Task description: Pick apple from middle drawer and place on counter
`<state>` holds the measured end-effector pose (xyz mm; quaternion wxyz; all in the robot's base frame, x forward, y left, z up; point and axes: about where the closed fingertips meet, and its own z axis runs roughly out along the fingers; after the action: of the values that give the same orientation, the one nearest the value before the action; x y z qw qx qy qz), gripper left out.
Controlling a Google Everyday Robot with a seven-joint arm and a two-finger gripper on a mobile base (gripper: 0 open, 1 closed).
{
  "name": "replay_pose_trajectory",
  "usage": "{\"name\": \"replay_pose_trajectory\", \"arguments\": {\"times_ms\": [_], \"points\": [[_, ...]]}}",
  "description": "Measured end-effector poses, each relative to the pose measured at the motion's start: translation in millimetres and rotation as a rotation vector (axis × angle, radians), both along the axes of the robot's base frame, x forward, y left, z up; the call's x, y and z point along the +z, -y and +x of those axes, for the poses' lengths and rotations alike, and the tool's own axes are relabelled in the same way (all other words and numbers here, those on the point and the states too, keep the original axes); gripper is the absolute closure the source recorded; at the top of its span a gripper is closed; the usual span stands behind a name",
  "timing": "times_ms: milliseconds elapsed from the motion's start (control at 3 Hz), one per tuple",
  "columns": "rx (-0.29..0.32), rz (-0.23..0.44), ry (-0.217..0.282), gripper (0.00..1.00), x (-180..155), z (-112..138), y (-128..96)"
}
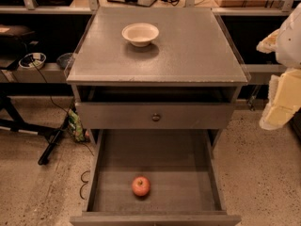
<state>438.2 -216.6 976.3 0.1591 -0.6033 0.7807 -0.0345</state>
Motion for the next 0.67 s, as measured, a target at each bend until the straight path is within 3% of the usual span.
{"name": "replay_pose_trajectory", "arguments": {"times_ms": [333,667], "points": [[0.0,0.0,0.0,0.0,0.0,0.0,0.0],[0.001,0.071,0.035,0.0,-1.9,1.8,-3.1]]}}
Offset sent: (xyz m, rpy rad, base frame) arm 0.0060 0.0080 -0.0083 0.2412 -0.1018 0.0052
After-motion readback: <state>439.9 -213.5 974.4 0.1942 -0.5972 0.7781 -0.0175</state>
